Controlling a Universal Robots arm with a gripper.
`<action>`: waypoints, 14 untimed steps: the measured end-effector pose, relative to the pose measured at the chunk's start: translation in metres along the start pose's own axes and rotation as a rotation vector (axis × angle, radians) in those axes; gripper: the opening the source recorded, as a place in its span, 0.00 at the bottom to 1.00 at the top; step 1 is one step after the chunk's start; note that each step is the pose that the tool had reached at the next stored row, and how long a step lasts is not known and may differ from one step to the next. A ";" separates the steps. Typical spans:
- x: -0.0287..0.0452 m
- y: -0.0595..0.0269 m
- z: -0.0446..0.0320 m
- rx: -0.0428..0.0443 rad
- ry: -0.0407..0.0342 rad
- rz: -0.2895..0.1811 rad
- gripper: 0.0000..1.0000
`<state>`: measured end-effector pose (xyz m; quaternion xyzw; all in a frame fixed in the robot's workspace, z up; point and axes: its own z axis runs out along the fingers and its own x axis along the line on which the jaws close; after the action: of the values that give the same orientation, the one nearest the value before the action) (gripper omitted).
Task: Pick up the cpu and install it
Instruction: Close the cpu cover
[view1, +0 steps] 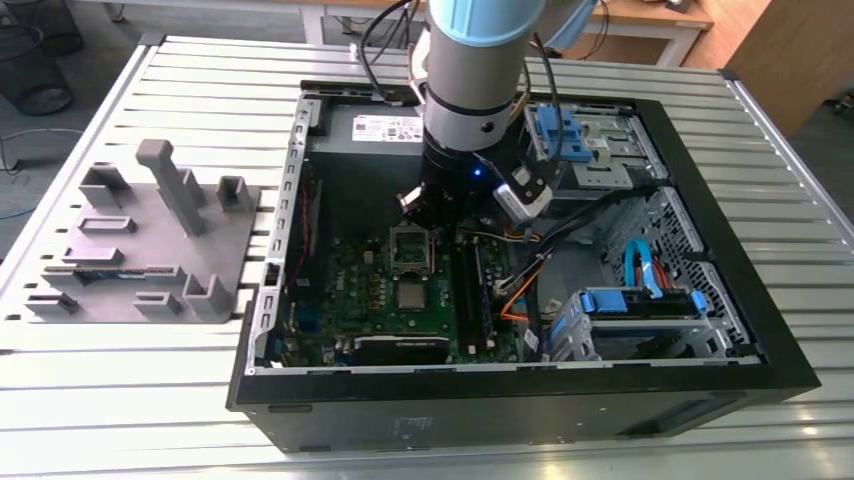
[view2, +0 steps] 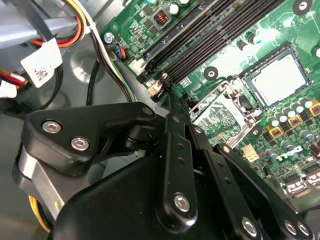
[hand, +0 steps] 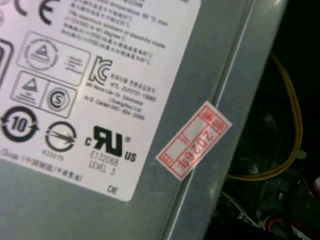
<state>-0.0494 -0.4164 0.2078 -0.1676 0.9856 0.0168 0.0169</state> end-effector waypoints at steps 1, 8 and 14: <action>-0.0006 -0.0002 0.0001 -0.0021 -0.0005 -0.008 0.11; -0.0017 -0.0006 0.0002 -0.0081 -0.0008 -0.048 0.11; -0.0019 -0.0001 0.0016 -0.0101 -0.0005 -0.073 0.11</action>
<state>-0.0475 -0.4159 0.2062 -0.2034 0.9787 0.0212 0.0169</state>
